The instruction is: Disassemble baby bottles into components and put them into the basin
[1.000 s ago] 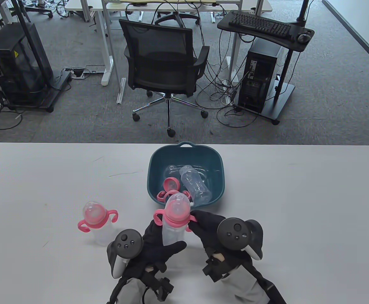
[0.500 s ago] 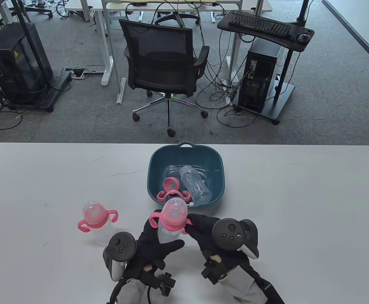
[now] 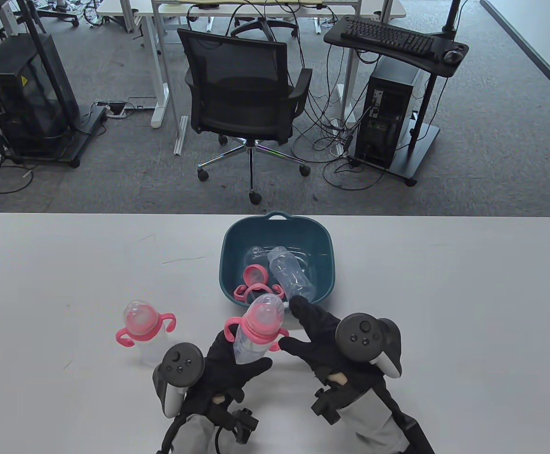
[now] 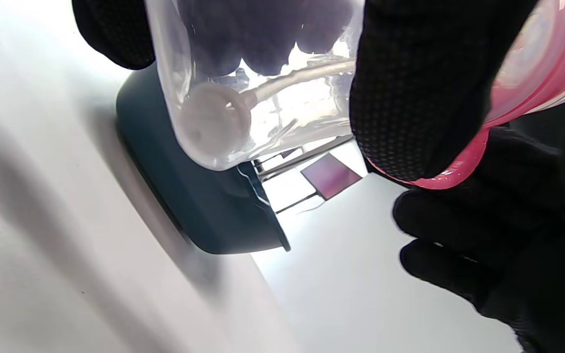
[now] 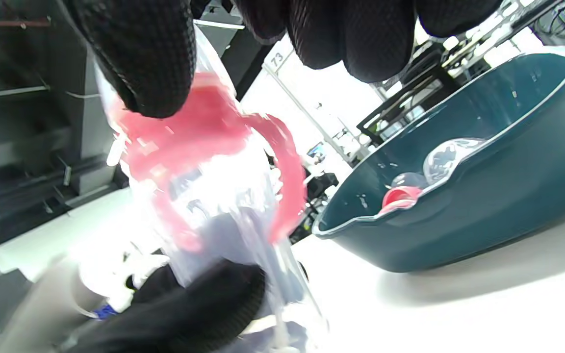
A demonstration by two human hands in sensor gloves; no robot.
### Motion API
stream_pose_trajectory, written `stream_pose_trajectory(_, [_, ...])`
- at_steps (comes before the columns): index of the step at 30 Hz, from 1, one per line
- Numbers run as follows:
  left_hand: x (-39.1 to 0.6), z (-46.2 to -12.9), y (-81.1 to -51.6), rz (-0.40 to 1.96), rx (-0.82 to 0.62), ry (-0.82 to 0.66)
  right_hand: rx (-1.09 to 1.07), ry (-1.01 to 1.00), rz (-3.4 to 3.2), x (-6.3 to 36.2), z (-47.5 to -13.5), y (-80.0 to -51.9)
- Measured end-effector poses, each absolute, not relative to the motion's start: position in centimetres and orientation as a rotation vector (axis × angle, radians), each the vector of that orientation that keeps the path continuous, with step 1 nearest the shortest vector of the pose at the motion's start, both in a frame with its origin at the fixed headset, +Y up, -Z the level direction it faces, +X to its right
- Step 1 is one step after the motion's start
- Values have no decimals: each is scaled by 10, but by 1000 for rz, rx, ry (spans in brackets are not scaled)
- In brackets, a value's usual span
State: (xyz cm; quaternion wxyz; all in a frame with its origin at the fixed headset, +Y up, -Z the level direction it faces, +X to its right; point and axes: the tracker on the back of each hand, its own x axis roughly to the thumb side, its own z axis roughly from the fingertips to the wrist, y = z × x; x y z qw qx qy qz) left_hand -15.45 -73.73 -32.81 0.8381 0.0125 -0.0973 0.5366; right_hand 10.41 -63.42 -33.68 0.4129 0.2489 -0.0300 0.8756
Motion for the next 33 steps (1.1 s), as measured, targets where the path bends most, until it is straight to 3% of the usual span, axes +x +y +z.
stream_pose_trajectory(8, [-147,-326,-735,945,12,-215,645,-72,2146,99,-338,-640])
stream_pose_trajectory(33, [-145,-326,-735,903,-14,-218,670,-122,2014,92,-345,-656])
